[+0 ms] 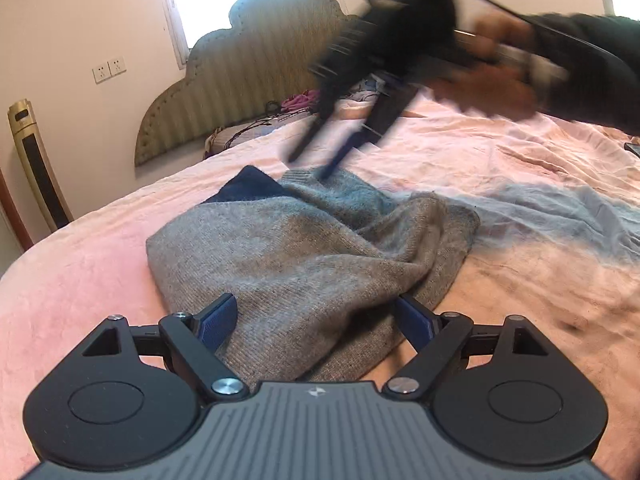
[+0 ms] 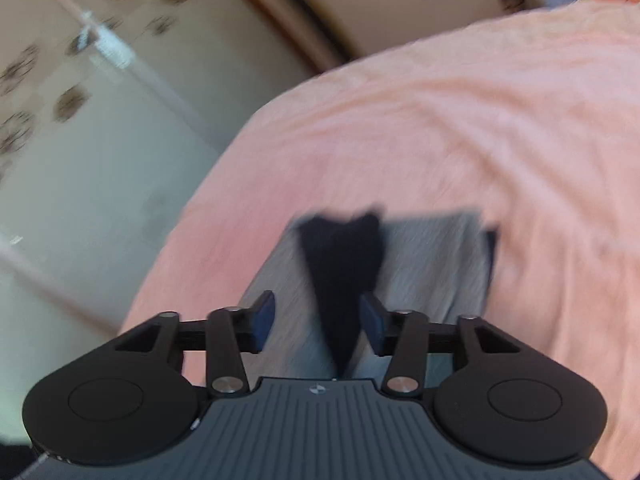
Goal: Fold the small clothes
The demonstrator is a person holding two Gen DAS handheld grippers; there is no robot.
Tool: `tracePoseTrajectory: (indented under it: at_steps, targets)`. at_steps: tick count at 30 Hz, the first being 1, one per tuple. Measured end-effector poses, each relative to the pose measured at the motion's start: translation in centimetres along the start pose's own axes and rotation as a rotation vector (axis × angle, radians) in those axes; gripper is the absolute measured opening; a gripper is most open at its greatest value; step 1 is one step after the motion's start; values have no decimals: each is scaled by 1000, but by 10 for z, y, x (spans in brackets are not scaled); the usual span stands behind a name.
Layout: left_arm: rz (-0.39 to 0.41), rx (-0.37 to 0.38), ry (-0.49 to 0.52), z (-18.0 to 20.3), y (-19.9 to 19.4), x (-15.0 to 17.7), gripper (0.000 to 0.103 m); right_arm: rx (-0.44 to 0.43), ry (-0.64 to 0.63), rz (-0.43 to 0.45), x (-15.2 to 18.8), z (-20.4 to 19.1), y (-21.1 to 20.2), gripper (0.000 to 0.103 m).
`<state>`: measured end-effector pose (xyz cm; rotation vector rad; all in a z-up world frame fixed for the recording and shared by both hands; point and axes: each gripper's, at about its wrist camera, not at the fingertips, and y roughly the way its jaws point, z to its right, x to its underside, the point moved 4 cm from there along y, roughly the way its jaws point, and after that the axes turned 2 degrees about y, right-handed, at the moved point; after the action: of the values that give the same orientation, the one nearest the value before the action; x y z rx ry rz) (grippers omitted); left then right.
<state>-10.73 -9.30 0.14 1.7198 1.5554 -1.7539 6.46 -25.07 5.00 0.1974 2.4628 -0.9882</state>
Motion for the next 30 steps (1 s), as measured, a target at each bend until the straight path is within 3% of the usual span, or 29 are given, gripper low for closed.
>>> tracePoseTrajectory:
  at_steps: [5,11,13,14,15,17,19,21,24,26,28,29,30]
  targets:
    - [-14,-14,30,2,6,2,87,76,-63,-167,57,-8,18,43]
    - [-14,-14,15,-3,8,-3,87,57,-17,-141,57,-1,10,39]
    - [-18,-7,-3,-5,9,-3,87,37,-11,-170,60,0,19,28]
    - [-21,-9,-9,-6,10,-3,87,21,-17,-205,63,0,25,11]
    - [-22,-8,-14,-8,9,-3,87,14,-37,-229,68,-2,30,12]
    - [-18,1,-19,-12,5,-3,87,22,-76,-188,70,-10,18,11]
    - [-14,11,-44,-18,0,-1,87,25,-100,-92,71,-16,-13,11]
    - [-21,32,-97,-28,-2,0,87,81,-91,-17,86,-8,-44,10]
    - [-32,59,-159,-42,0,0,87,111,7,-125,122,20,-44,11]
    - [-31,50,-158,-46,2,-3,87,165,21,-74,123,21,-49,16]
    - [-22,46,-163,-49,1,-7,87,59,50,84,100,13,-66,17]
    - [-18,53,-174,-51,0,-10,87,12,67,140,86,9,-70,23]
    - [-9,61,-192,-53,-3,-13,87,-12,84,171,72,8,-67,39]
